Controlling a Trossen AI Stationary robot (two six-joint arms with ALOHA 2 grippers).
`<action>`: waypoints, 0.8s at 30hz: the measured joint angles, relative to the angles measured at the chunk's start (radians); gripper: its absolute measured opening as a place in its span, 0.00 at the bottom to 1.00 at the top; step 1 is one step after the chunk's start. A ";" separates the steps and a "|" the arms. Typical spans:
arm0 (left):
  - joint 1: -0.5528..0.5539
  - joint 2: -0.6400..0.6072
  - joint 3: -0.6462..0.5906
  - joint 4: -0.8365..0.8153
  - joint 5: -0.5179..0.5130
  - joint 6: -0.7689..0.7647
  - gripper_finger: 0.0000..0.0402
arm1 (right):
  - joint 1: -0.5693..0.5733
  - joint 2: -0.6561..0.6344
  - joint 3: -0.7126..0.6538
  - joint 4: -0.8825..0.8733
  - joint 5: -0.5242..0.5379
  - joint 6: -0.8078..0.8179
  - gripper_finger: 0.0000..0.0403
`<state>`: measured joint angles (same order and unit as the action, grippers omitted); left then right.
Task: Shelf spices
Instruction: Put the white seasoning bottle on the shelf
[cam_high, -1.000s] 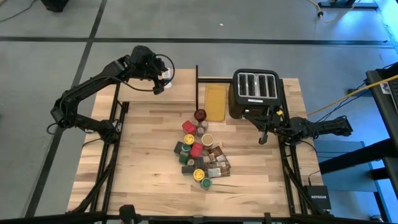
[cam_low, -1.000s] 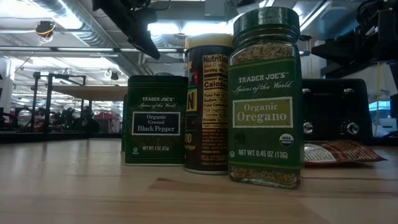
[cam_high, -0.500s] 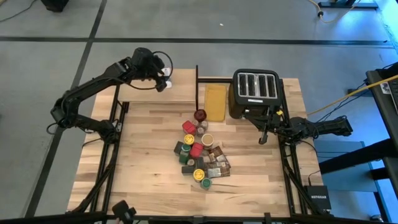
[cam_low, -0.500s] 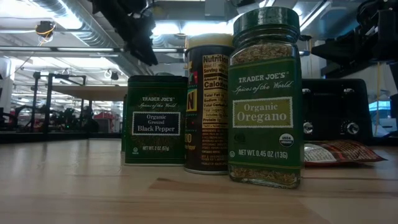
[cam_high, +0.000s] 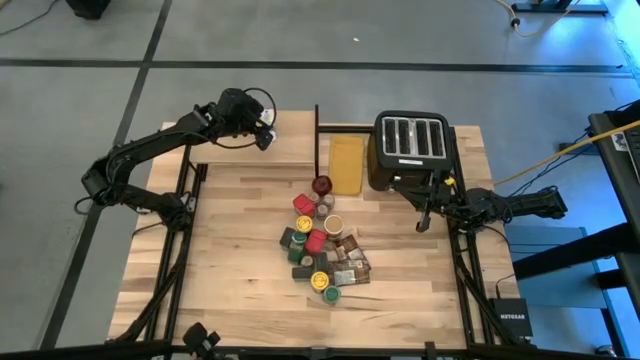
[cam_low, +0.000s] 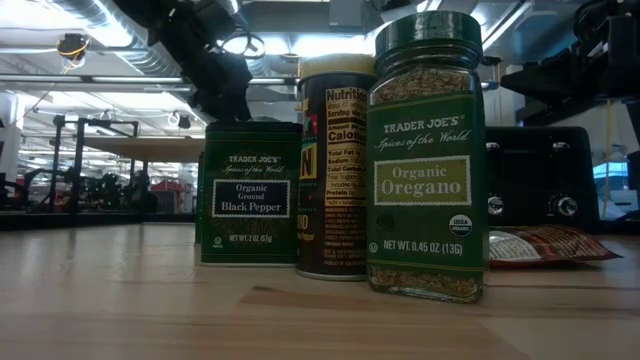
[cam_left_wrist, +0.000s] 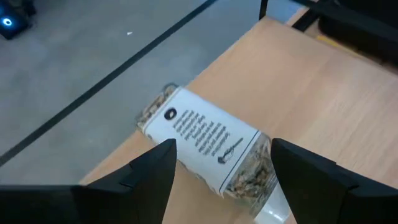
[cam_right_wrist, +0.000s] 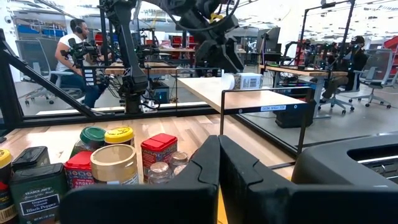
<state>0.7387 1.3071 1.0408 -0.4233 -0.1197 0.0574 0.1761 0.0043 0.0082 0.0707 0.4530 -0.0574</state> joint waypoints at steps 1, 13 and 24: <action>0.000 0.000 -0.003 0.003 0.000 -0.002 0.63 | 0.000 0.000 0.000 0.000 0.000 0.000 0.01; -0.069 -0.005 -0.010 -0.039 0.009 -0.056 0.63 | 0.000 0.000 0.000 0.000 0.000 0.000 0.01; -0.189 -0.018 -0.014 -0.077 -0.008 -0.082 0.63 | 0.000 0.000 0.000 0.000 0.000 0.000 0.01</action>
<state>0.5498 1.2895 1.0267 -0.5005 -0.1274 -0.0243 0.1763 0.0040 0.0078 0.0711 0.4530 -0.0570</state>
